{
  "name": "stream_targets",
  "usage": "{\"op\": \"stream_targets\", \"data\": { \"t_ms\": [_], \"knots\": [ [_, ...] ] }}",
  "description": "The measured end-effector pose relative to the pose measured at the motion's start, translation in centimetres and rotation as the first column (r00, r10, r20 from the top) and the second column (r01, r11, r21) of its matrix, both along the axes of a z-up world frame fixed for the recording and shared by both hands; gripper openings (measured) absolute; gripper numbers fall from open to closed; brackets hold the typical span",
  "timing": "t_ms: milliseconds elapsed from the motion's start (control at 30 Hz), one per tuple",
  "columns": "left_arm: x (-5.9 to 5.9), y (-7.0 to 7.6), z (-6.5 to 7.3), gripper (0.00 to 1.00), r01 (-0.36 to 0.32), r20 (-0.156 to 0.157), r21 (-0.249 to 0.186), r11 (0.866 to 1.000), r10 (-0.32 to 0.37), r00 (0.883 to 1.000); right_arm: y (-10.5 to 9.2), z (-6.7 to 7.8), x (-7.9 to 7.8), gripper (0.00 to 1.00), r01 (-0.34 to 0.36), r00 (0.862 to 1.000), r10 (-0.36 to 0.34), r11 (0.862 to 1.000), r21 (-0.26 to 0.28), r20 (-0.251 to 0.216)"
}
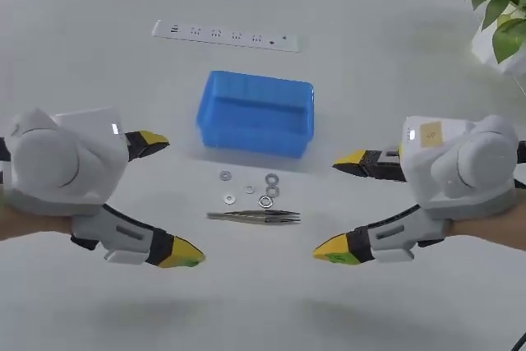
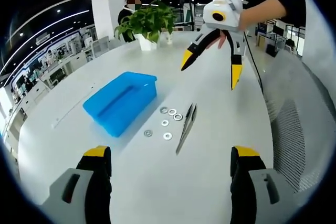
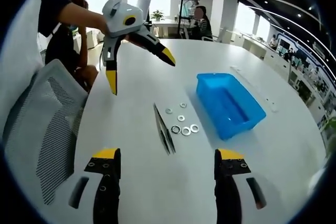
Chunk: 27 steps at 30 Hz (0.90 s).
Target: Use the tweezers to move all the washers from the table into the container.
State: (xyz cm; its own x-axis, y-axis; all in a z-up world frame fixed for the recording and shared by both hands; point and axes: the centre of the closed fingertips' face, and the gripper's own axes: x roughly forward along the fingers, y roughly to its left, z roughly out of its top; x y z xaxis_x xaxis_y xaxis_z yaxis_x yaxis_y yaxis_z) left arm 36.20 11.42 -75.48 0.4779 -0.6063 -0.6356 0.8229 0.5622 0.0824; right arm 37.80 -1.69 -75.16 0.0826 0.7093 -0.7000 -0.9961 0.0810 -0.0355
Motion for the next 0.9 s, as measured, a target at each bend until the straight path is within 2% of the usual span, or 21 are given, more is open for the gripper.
{"op": "stream_targets", "data": {
  "t_ms": [100,200,267,333,467,500,600,733,900],
  "knots": [
    [0.3,-0.3,-0.7,0.99,0.006,-0.019,-0.002,1.0,-0.006,1.0,0.3,-0.8,0.0,0.67,-0.007,1.0,0.007,1.0,-0.013,-0.019],
    [0.6,-0.5,-1.2,0.99,0.014,-0.021,0.013,1.0,-0.014,1.0,0.9,-2.0,-0.4,0.59,-0.03,0.997,0.026,0.998,-0.05,-0.067],
    [0.9,-0.6,-1.8,0.98,0.016,-0.023,0.032,0.999,-0.015,1.0,1.3,-2.6,-0.2,0.55,-0.056,0.997,0.052,0.997,-0.062,-0.055],
    [1.0,-0.8,-2.2,0.95,0.022,-0.034,0.036,0.999,-0.021,0.999,1.7,-3.4,-0.2,0.51,-0.065,0.996,0.059,0.993,-0.093,-0.071],
    [0.9,-1.2,-2.9,0.89,0.038,-0.042,0.045,0.998,-0.036,0.998,2.8,-4.5,0.0,0.46,-0.077,0.995,0.068,0.991,-0.111,-0.077],
    [0.9,-1.2,-3.0,0.89,0.043,-0.036,0.058,0.997,-0.041,0.998,3.0,-4.6,0.0,0.43,-0.078,0.994,0.069,0.991,-0.111,-0.082],
    [0.6,-1.4,-3.6,0.85,0.066,-0.056,0.066,0.996,-0.062,0.997,3.5,-5.3,0.0,0.36,-0.07,0.991,0.054,0.989,-0.132,-0.126],
    [0.7,-1.7,-3.9,0.77,0.067,-0.069,0.053,0.996,-0.064,0.996,4.1,-5.3,0.1,0.32,-0.084,0.99,0.069,0.989,-0.12,-0.124],
    [0.7,-1.8,-4.4,0.67,0.097,-0.072,0.081,0.992,-0.091,0.993,4.4,-5.5,0.0,0.27,-0.106,0.989,0.09,0.985,-0.136,-0.12]
  ]
}}
